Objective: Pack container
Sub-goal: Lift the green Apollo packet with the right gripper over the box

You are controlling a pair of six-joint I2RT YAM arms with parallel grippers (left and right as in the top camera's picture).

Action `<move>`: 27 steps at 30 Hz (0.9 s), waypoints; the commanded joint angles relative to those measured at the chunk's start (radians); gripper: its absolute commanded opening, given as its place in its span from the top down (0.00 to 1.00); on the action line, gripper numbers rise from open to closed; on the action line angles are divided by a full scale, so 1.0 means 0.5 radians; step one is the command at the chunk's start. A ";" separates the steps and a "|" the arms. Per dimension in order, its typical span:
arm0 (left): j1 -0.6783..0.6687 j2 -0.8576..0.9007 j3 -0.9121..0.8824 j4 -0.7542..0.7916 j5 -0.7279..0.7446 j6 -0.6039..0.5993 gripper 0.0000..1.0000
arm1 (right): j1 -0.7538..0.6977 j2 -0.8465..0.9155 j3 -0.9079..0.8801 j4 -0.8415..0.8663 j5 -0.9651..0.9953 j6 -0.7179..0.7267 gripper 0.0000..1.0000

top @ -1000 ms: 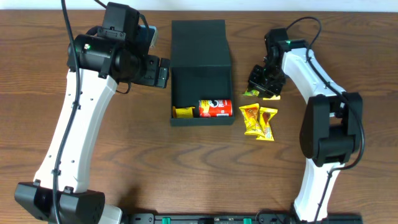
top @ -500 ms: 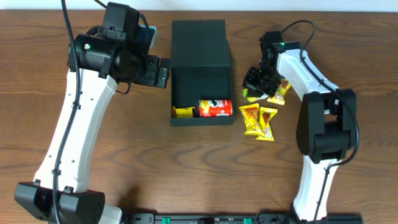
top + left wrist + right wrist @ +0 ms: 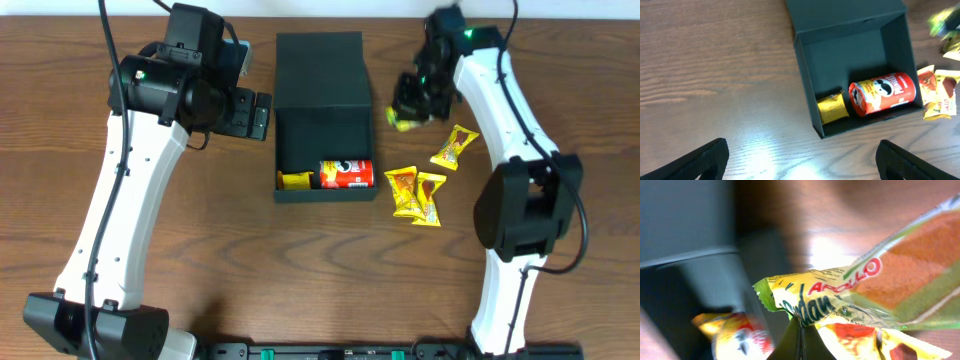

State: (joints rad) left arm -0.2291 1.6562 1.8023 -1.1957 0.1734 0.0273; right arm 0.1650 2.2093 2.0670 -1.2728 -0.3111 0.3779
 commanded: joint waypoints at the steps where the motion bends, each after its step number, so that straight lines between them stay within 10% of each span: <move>1: 0.014 0.020 0.014 -0.002 -0.057 0.025 0.05 | 0.102 -0.013 0.346 -0.110 -0.127 -0.454 0.99; 15: 0.185 0.020 0.014 -0.016 -0.150 0.029 0.05 | 0.586 -0.012 0.536 -0.700 0.069 -2.082 0.99; 27: 0.348 0.020 0.014 -0.009 -0.137 0.038 0.05 | 0.420 -0.007 0.259 -0.500 0.141 -2.204 0.99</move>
State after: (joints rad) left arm -0.0681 1.6577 1.8023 -1.2003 0.1017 0.0277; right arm 0.3779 2.2097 2.2398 -1.5406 -0.2321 -0.6918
